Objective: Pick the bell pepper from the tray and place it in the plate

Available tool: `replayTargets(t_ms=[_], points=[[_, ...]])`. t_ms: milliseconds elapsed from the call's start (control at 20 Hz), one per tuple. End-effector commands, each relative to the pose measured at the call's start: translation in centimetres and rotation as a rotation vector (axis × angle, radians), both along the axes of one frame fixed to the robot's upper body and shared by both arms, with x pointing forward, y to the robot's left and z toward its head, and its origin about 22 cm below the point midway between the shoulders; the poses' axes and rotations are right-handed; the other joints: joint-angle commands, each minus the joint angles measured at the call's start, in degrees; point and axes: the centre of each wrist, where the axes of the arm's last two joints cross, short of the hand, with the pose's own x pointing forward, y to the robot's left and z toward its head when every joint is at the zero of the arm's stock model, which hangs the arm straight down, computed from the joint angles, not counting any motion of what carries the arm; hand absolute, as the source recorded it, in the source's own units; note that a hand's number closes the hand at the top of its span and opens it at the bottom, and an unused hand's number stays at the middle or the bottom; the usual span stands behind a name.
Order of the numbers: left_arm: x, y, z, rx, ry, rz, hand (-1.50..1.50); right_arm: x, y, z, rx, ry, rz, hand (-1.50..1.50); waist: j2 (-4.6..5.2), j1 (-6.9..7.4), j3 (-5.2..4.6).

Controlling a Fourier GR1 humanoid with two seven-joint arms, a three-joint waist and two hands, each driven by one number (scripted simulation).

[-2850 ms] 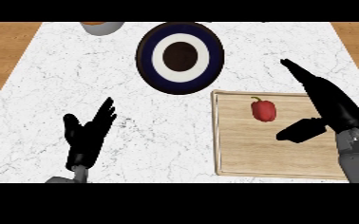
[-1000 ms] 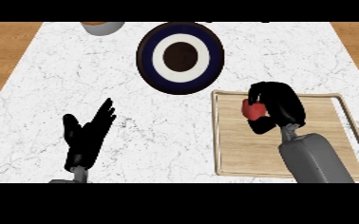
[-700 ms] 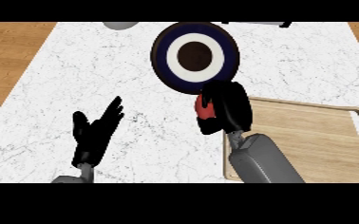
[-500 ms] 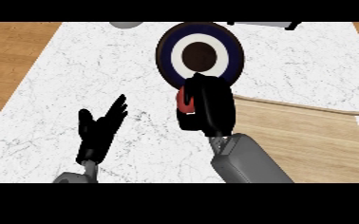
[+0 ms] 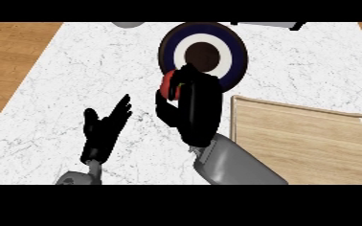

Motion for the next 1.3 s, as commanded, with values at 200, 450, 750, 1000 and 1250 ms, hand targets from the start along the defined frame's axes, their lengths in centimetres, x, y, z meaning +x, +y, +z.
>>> replayTargets(t_ms=[200,450,750,1000,1250], points=[[0.0,0.7,-0.4,0.004,-0.003,0.021,0.0,1.3,0.5,-0.2,0.323,-0.127,-0.094,1.5,0.51,-1.45,0.1],[-0.5,1.0,-0.4,0.009,0.001,0.039,0.0,3.6,-0.7,-3.4,0.279,-0.147,-0.201,1.5,0.43,-2.5,0.09],[-0.7,0.6,-0.8,0.012,-0.005,0.053,0.0,7.9,-2.6,-3.1,0.276,-0.222,-0.321,1.5,0.66,-2.81,0.1],[-0.5,0.4,-0.9,0.013,-0.002,0.062,0.0,10.4,-3.6,-4.1,0.299,-0.259,-0.352,1.5,0.81,-3.0,0.12],[-1.1,0.6,-0.4,-0.002,-0.003,0.052,0.0,12.3,-4.7,-5.4,0.298,-0.259,-0.396,1.5,0.81,-3.15,0.14]])
